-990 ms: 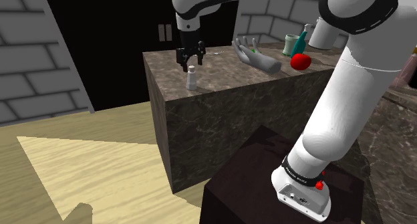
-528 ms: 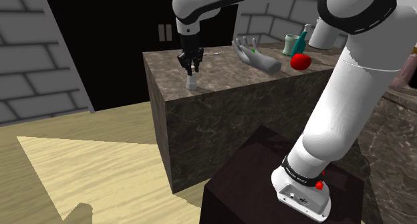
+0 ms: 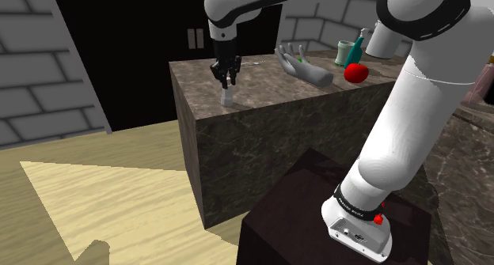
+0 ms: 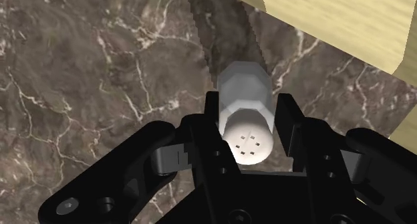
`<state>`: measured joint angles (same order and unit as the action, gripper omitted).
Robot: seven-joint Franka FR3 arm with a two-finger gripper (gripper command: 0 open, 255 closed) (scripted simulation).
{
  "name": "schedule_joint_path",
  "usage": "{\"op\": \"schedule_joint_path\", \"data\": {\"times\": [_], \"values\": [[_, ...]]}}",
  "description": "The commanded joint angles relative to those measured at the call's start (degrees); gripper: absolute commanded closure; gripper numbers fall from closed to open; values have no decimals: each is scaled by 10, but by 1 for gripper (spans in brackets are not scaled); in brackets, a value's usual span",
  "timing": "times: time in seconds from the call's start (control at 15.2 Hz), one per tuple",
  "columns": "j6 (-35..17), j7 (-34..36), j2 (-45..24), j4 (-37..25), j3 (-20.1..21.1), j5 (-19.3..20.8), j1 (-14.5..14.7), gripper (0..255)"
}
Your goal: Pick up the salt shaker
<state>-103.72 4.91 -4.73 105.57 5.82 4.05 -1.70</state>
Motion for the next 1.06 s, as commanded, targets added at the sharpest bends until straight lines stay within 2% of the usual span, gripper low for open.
{"op": "schedule_joint_path", "data": {"times": [0.0,0.86,0.99], "values": [[11,0,2,-9,0,0,0,255],[110,-6,6,-104,1,-2,1,255],[112,-6,6,-105,1,-2,1,255]]}}
